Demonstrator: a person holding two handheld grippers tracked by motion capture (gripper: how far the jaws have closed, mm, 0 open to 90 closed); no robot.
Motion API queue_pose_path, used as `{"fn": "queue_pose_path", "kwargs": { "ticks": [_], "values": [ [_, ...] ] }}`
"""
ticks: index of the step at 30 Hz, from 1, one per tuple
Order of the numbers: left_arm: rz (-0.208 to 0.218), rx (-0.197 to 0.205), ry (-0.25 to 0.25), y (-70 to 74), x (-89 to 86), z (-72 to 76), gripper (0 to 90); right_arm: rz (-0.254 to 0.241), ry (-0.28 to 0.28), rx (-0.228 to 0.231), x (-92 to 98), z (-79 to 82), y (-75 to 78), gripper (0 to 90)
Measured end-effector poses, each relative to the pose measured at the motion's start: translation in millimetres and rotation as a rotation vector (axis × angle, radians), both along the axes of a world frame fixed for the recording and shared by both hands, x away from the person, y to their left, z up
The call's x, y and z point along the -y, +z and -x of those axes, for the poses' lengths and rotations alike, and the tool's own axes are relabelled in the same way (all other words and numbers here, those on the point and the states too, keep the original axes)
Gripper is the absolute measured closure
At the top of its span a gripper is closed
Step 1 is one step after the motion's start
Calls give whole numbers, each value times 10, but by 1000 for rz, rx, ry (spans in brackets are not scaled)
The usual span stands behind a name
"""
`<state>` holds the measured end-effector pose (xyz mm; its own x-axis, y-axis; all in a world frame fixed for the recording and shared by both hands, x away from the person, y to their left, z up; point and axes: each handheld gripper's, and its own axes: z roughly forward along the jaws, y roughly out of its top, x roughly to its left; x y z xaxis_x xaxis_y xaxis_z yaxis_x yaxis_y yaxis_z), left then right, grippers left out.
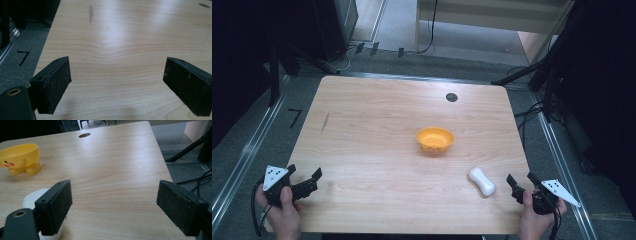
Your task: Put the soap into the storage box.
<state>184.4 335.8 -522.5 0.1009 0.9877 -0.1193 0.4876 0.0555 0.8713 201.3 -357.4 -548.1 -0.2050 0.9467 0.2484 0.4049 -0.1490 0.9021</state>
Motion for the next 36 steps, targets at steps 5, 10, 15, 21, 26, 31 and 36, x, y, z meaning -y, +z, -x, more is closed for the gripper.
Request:
{"fn": "queue_pose_path", "kwargs": {
  "ticks": [5, 10, 15, 21, 26, 31, 36],
  "values": [
    [-2, 1, -2, 1, 3, 5, 83, -5, 8, -57, 14, -28, 12, 179],
    [-4, 1, -3, 1, 6, 5, 83, 76, 20, -136, -47, -66, 117, 207],
    [-12, 0, -1, 0, 19, 1, 86, 150, 108, -237, -178, -111, 225, 237],
    [-6, -4, -4, 1, 13, -1, 86, 211, 186, -387, -348, -193, 299, 244],
    [-3, -7, -6, 0, 9, -4, 86, 240, 235, -433, -451, -228, 354, 248],
    [1, -9, -7, 1, 5, -5, 86, 231, 253, -436, -511, -232, 409, 252],
    [-7, -9, -6, -1, 11, -8, 86, 241, 288, -466, -648, -257, 424, 257]
  ]
}}
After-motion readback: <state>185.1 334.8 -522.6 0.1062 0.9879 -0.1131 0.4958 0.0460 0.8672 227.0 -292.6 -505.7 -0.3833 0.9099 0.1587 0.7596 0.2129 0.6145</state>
